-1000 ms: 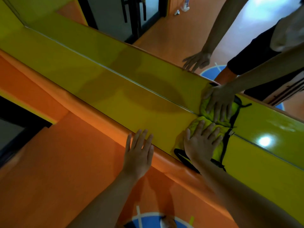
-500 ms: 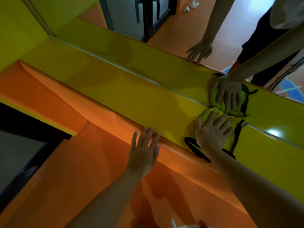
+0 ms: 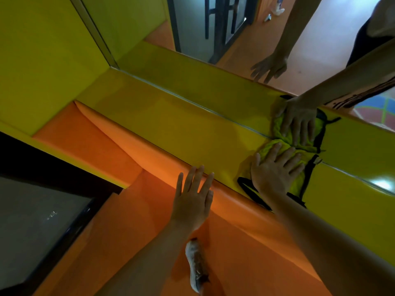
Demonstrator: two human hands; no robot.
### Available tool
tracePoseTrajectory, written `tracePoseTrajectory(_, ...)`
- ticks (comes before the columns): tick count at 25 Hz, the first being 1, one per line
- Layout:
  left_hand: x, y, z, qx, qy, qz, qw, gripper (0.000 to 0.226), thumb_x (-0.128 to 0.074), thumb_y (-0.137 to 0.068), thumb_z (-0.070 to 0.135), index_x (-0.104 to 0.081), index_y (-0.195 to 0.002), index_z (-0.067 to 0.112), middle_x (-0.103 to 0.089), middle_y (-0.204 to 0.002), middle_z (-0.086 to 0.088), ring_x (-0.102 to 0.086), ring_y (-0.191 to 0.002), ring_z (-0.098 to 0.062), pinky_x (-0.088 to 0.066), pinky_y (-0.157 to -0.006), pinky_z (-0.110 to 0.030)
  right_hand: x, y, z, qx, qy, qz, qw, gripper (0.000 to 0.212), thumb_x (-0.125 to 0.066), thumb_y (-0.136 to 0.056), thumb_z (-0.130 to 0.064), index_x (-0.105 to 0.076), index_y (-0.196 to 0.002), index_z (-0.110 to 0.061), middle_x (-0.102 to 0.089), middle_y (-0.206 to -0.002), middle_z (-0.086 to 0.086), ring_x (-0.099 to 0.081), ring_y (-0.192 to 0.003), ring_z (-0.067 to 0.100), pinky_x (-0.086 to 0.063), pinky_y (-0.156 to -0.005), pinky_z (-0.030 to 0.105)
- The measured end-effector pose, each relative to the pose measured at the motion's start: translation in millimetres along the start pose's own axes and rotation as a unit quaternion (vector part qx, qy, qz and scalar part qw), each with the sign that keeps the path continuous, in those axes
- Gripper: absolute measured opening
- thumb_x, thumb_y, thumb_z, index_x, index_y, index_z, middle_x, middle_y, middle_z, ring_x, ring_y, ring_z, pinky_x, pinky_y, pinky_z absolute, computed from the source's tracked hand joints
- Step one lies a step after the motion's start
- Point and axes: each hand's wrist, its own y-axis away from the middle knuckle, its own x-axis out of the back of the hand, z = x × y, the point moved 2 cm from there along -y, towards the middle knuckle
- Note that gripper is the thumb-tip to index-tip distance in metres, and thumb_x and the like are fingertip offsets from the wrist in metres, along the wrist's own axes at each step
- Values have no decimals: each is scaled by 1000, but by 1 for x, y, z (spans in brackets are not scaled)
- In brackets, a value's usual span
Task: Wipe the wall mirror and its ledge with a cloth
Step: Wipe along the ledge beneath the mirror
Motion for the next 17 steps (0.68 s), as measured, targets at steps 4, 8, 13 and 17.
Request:
tracePoseTrajectory(4,25,-44,-47,-23,15,-12,1000,51,-25,-110,41,-39,-157,25,-27,-168,-8,-17,-158,-29,-21,-123,-59,-6,1,-45,9,-4,-7,1000,82,-17,-100,-64,-1,-163,-14,4,-168,25,8,-155,44,2,-123,62)
tracePoseTrajectory(8,28,-90,-98,-2,13,-46,999,52,-23,-110,42,-41,-156,26,-30,-167,-7,-20,-157,-28,-23,-121,-58,-10,0,-83,10,-5,0,1000,86,-8,-96,-67,-2,-163,-13,3,-168,25,6,-155,43,0,-123,62)
tracePoseTrajectory(13,37,-117,-151,5,19,-50,999,51,-25,-110,42,-42,-155,26,-31,-166,-7,-21,-156,-28,-27,-120,-59,-15,2,-136,10,-7,-4,1000,83,-11,-98,-66,-8,-163,-13,-1,-168,26,2,-154,45,-1,-123,62)
tracePoseTrajectory(17,45,-129,-186,10,10,-49,999,52,-25,-109,41,-44,-154,25,-33,-165,-7,-24,-155,-28,-24,-120,-56,-20,2,-181,38,0,17,999,86,-12,-96,-66,-19,-161,-11,-10,-166,30,-7,-153,48,-5,-122,65)
